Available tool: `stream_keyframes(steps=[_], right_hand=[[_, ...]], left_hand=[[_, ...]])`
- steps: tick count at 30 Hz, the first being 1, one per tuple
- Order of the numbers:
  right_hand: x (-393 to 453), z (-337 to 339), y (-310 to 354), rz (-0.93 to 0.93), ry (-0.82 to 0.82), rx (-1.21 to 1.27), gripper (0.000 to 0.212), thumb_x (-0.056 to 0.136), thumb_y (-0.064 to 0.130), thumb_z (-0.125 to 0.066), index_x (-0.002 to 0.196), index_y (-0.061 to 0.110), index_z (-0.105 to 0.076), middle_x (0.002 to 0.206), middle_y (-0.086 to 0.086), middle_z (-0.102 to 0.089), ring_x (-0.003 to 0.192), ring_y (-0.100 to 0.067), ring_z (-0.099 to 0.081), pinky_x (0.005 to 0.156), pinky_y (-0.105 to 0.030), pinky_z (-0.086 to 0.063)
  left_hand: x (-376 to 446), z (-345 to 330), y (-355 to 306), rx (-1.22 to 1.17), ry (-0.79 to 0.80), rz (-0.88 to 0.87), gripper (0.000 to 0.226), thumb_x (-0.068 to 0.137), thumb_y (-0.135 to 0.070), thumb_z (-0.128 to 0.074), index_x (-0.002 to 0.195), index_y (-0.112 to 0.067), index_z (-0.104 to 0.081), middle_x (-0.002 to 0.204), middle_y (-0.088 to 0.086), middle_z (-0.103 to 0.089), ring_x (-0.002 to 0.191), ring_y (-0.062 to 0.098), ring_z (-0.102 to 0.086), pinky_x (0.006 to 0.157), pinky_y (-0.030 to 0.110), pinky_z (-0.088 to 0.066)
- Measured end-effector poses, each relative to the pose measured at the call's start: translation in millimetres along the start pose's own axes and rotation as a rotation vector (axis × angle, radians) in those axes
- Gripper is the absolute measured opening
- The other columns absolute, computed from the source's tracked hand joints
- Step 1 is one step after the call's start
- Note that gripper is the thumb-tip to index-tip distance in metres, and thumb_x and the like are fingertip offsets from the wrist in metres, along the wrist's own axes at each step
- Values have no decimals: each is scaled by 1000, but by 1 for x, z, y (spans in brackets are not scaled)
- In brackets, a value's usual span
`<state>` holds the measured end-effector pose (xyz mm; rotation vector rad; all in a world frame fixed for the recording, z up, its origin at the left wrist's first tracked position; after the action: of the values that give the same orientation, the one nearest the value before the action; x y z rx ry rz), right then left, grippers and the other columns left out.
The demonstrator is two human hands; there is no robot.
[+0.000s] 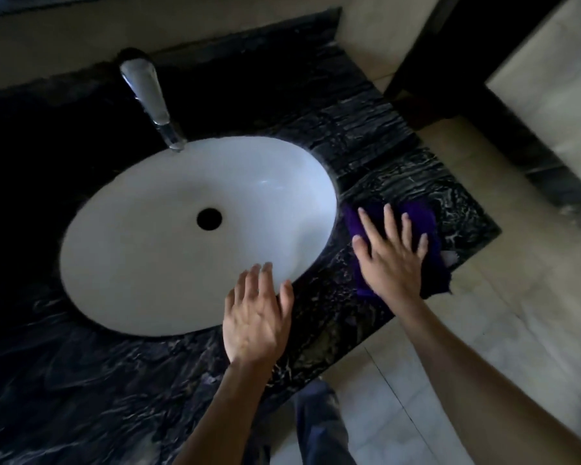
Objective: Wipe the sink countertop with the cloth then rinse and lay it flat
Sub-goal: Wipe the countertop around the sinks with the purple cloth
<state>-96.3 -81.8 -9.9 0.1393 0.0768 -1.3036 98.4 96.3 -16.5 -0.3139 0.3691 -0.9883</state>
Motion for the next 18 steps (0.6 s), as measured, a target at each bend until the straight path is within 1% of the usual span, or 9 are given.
stream_keyframes(steps=[2, 4, 5, 7, 9, 11, 13, 16, 18], right_hand=[[-38, -6, 33, 59, -30, -8, 57, 96, 59, -37, 153, 50, -33, 169, -3, -25, 154, -38, -23, 117, -70, -16], [-90, -14, 74, 202, -51, 2, 56, 97, 57, -42, 152, 47, -38, 168, -5, -28, 153, -40, -25, 117, -70, -17], [-110, -18, 89, 272, -43, 19, 56, 99, 60, -40, 153, 46, -37, 167, -4, -30, 154, -39, -25, 117, -70, -18], [-125, -24, 98, 357, 13, 47, 62, 100, 66, -28, 157, 41, -30, 167, 1, -31, 155, -34, -22, 117, -68, -21], [-105, -21, 81, 398, 38, 49, 63, 99, 68, -24, 157, 42, -27, 167, 6, -28, 156, -31, -20, 119, -64, -20], [-65, -13, 42, 351, -5, 44, 58, 99, 67, -30, 153, 49, -30, 167, 8, -28, 155, -29, -24, 120, -63, -19], [-9, -1, -13, 211, -68, 24, 53, 99, 62, -36, 151, 54, -32, 167, 7, -30, 153, -29, -28, 120, -63, -20], [71, 14, -98, -11, -79, 20, 52, 101, 61, -31, 152, 54, -28, 168, 5, -28, 154, -30, -25, 120, -65, -20], [98, 19, -125, -104, -81, 35, 54, 100, 62, -26, 154, 52, -27, 169, 3, -24, 155, -32, -20, 119, -68, -18]], left_hand=[[-3, 3, 0, -41, 4, 14, 62, 103, -54, -17, 142, -18, -48, 138, 5, -61, 127, 28, -56, 101, 44, -47], [-1, 5, -3, -93, 48, 84, 64, 102, -57, -12, 144, -22, -44, 137, 5, -63, 121, 31, -61, 95, 44, -49], [2, 3, -7, -120, 83, 125, 63, 100, -58, -12, 145, -25, -41, 136, 5, -63, 118, 33, -62, 92, 44, -50], [11, -3, -24, -172, 124, 141, 60, 97, -59, -16, 145, -31, -37, 136, 5, -64, 117, 33, -63, 89, 45, -51], [25, -10, -51, -231, 135, 120, 56, 97, -59, -20, 143, -32, -38, 135, 4, -64, 118, 32, -62, 89, 46, -51], [45, -22, -82, -251, 145, 104, 54, 98, -58, -24, 141, -30, -41, 134, 4, -63, 119, 32, -59, 91, 46, -50], [65, -36, -110, -177, 157, 80, 53, 100, -56, -25, 138, -25, -43, 133, 6, -59, 118, 32, -56, 93, 45, -48], [84, -48, -131, -79, 150, 91, 51, 100, -57, -22, 132, -22, -40, 130, 8, -58, 112, 31, -58, 88, 46, -49], [86, -52, -132, -65, 148, 85, 55, 101, -59, -17, 136, -22, -36, 133, 6, -58, 112, 31, -59, 86, 46, -49]])
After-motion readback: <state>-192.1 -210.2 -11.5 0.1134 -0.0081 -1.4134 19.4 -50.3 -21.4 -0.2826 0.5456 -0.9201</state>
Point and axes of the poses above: each hand's wrist, its own x-axis towards the middle knuckle, its own z-axis out of the back of the hand, y = z × x, the point moved 9 cm from there along x, towards the middle knuckle
